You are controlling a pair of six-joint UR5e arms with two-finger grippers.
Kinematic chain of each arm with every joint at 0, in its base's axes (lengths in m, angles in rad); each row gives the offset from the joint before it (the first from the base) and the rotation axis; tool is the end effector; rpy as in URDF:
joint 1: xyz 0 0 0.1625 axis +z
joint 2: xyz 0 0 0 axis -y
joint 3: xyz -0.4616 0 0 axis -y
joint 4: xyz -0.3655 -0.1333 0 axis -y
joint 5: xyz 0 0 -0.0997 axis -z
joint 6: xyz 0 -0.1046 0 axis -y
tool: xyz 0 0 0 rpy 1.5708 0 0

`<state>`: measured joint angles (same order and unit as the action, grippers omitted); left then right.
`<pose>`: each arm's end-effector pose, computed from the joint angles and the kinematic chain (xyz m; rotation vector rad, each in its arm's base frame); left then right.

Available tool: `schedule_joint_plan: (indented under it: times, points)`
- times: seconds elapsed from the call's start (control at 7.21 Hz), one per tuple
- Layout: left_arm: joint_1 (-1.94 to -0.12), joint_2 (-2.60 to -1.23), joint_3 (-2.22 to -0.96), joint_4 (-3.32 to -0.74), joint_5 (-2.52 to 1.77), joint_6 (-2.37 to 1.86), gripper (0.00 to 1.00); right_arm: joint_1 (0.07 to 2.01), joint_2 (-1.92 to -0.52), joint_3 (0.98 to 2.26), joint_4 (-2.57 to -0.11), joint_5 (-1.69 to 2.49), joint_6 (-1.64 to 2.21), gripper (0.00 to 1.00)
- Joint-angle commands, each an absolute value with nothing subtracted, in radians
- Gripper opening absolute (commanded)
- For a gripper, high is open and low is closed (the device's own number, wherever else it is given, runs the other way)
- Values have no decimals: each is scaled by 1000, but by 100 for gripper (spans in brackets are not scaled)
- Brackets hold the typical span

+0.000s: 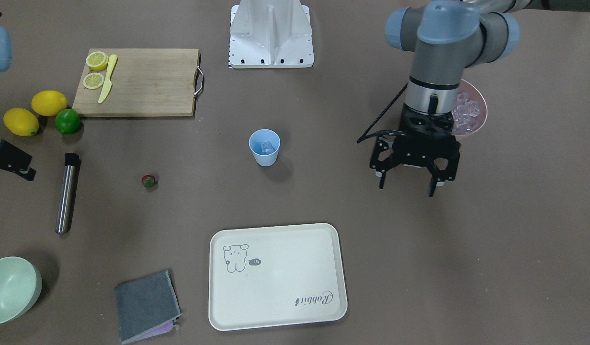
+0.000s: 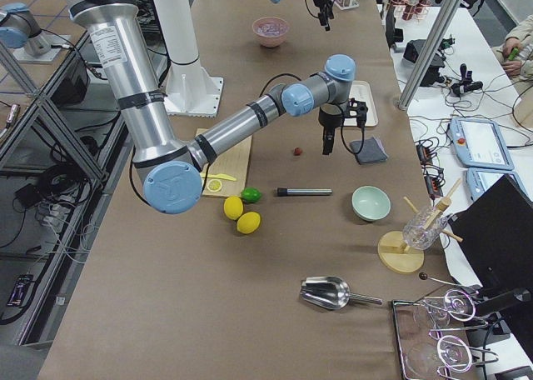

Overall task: Mash ice and strawberries in cup
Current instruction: 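Withdraw the left arm away from the table while the right arm reaches toward the strawberry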

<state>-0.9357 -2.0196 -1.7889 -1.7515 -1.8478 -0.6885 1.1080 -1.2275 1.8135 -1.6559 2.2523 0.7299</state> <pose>0.2888 -0.5684 0.3441 0.5042 0.7224 0.0675 -0.2015 -0.5548 0.4184 0.0235 -0.8213 0.0813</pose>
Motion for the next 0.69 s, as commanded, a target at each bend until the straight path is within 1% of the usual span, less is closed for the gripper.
schedule_joint_plan:
  times: [0.0,0.14,0.42,0.55]
  points:
    - [-1067,-1957,-1786,-1636,-2001,-472,98,950,-1209,1806,-1521,2147,898,100]
    - [-1125,-1957,-1796,-1546,-2063,-412,98,875,-1201,1778,-1456,2078,969,100]
    - [-1196,-1907,-1798,-1539,-2120,-352,98,769,-1186,1715,-1385,1981,994,100]
    - [-1203,-1905,-1802,-1537,-2120,-344,98,747,-1190,1659,-1321,1964,993,100]
